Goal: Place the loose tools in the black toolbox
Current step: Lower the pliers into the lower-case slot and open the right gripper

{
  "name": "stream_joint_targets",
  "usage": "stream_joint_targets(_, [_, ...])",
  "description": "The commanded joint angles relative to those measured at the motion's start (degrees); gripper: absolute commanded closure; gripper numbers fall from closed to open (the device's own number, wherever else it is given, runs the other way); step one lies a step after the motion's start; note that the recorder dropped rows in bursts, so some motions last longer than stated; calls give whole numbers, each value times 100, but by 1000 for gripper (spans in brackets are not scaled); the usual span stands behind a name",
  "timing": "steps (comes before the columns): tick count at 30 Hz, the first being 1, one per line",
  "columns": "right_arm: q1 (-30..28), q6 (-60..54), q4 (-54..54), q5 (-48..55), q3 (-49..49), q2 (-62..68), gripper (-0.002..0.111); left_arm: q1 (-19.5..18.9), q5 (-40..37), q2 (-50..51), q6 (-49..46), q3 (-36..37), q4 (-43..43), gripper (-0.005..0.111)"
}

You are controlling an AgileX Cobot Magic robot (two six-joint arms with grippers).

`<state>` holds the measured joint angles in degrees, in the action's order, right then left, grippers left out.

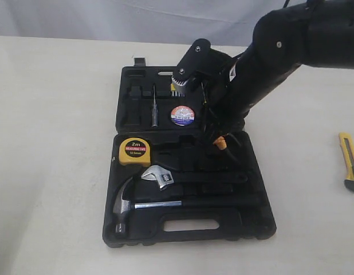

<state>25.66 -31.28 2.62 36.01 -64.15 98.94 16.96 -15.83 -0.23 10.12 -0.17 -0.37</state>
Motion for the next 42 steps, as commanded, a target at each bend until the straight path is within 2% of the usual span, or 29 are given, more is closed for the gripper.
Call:
stream_joint_targets(1, [-6,-56,249,-19,26,389,109,26,22,23,-7,17,37,107])
stream_joint_targets(10, [-6,-905,1412,-188,26,921,109,26,22,23,-7,17,37,107])
stream_joint_targets(21, [-6,-959,1500,-410,26,1079,108,26,22,23,-7,17,37,107])
stream_joint_targets(23, [-6,-959,1489,-422,26,1079,103,26,22,23,-7,17,37,107])
stream_joint_targets(26, [-6,-959,1489,-432,26,1032,81,26,22,23,-7,17,37,107])
stream_joint_targets(28, [-6,-947,1489,-408,26,981,63,26,22,23,-7,17,37,107])
stream_joint_targets(30, [-6,-947,1489,-368,26,896,51,26,22,23,-7,17,37,107])
stream_joint_targets(33, [-6,-899,1468,-320,26,616,52,26,22,23,-7,17,37,107])
stream_joint_targets(37, [-19,-554,979,-261,26,36,59,26,22,23,-7,17,37,107])
stream_joint_targets(42, [-292,1300,-492,-208,26,-715,60,26,22,23,-7,17,37,107])
